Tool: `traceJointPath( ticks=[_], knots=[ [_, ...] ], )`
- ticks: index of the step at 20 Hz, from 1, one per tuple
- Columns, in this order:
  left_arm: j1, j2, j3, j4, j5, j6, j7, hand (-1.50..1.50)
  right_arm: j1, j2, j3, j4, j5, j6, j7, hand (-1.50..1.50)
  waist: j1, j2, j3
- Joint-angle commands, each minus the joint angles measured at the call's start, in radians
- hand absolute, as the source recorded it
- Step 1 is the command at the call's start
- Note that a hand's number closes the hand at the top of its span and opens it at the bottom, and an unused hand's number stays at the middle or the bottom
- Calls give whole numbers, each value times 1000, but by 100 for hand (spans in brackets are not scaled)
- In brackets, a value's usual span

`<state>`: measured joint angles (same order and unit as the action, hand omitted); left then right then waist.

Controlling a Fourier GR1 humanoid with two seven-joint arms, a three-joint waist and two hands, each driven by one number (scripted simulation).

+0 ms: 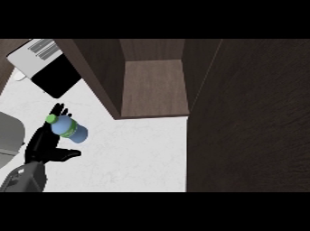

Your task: Pick up the bottled water, place it into the cabinet and close the cabinet

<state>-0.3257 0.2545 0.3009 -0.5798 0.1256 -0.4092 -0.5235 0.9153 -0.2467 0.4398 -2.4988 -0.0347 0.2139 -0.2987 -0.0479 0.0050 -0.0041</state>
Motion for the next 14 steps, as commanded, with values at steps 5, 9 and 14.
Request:
traceJointPath(
  ticks=[5, 9, 14],
  knots=[
    [-71, -1, 5, 218, -40, -62, -210, 150, 49, -63, -26, -142, 15, -1, 19, -150, 0, 7, -2],
    [-85, -18, -45, 248, -124, 46, -293, 150, 63, -62, 11, -98, 48, -10, -38, -150, 1, 3, -1],
    [-97, -20, -79, 248, -192, 175, -427, 150, 50, -40, 60, -116, 72, -59, 7, -150, 8, 7, -2]
  ],
)
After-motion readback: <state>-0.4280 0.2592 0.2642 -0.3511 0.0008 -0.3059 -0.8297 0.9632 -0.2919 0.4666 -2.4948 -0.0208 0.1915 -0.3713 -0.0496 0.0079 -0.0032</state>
